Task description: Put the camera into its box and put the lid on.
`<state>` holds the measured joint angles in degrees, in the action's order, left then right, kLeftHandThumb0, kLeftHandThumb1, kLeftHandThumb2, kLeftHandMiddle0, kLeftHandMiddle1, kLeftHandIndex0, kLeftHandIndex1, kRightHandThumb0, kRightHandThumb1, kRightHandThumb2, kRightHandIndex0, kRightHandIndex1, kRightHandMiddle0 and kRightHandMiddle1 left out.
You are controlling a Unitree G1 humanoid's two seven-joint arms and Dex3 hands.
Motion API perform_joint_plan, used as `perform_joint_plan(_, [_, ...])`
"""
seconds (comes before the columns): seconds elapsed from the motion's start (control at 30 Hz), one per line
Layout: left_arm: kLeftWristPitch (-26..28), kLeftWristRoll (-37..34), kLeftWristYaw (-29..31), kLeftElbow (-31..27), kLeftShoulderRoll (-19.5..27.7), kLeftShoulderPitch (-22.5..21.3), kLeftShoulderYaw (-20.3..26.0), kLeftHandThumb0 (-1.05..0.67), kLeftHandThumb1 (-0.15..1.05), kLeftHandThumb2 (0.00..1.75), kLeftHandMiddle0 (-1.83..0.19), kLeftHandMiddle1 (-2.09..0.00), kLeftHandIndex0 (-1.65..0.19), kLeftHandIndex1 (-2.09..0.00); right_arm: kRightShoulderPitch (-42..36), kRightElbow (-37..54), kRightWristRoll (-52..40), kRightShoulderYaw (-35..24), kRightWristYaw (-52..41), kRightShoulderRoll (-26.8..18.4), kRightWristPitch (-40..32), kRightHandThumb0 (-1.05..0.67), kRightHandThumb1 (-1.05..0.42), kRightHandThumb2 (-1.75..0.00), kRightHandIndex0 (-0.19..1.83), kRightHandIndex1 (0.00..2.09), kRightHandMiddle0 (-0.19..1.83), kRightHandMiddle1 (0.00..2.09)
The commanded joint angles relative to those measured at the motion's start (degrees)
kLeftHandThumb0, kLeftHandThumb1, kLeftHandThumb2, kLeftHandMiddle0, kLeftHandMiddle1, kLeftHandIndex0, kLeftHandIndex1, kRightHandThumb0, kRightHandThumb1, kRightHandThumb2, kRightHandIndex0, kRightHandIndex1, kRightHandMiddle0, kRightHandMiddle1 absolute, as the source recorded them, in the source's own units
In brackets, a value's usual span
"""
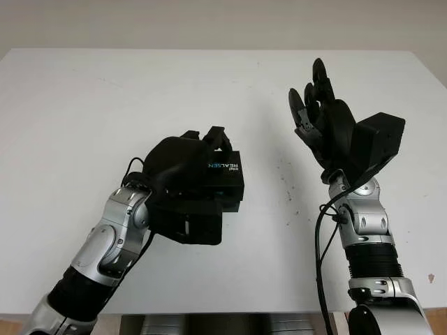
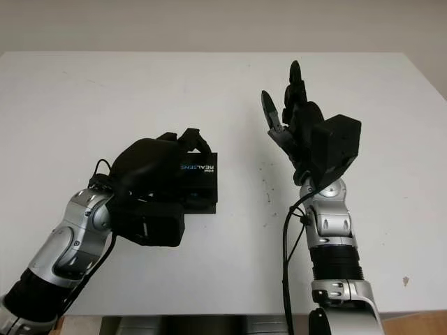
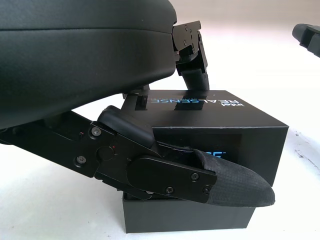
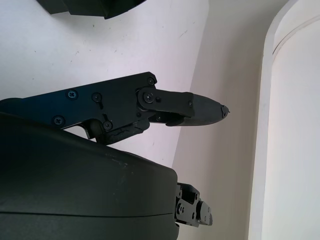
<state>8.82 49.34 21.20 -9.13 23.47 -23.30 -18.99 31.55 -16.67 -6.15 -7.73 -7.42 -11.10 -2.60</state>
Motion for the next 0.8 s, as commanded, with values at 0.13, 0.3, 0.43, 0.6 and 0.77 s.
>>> perform_joint_plan(0.13, [0.99, 0.71, 1.10, -2.30, -1.29, 2.08, -1.91, -0.24, 1.05, 0.27, -0.39, -2.09, 0.14, -2.09, -0.36, 1.17, -0.47, -0.24, -0.16, 0.07, 0.28, -0.57, -1.05, -0.45, -0.19, 0.00, -0.19, 0.00])
perform_joint_plan(0.3, [-0.91, 1.60, -0.22, -1.88, -0.39, 2.21, -2.43, -0.23, 1.05, 0.27, -0.25, -2.09, 0.15, -2.09, -0.40, 1.22, -0.94, -0.24, -0.23, 0.26, 0.18, -0.56, -1.05, -0.44, -0.19, 0.00, -0.19, 0.00])
perform_joint_plan(0.43, [-1.68, 2.71, -2.74, -0.76, -0.55, 2.69, -2.73, -0.26, 1.05, 0.26, -0.41, -2.09, 0.07, -2.09, -0.57, 1.55, -0.63, -0.02, 0.11, 0.02, -0.42, -0.57, -1.05, -0.44, -0.19, 0.00, -0.19, 0.00])
perform_joint_plan(0.6, [-2.30, 3.46, -2.67, -0.99, -0.09, 2.84, -3.10, -0.27, 1.05, 0.29, -0.38, -2.09, 0.10, -2.09, -0.59, 1.42, -0.73, -0.03, -0.01, -0.06, -0.18, -0.56, -1.05, -0.44, -0.19, 0.00, -0.19, 0.01])
perform_joint_plan(0.77, [-3.44, 5.05, -3.66, -0.68, 0.56, 3.13, -3.72, -0.28, 1.05, 0.30, -0.35, -2.09, 0.11, -2.09, -0.56, 1.45, -0.67, 0.00, -0.02, -0.04, -0.06, -0.57, -1.05, -0.44, -0.19, 0.00, -0.19, 0.00])
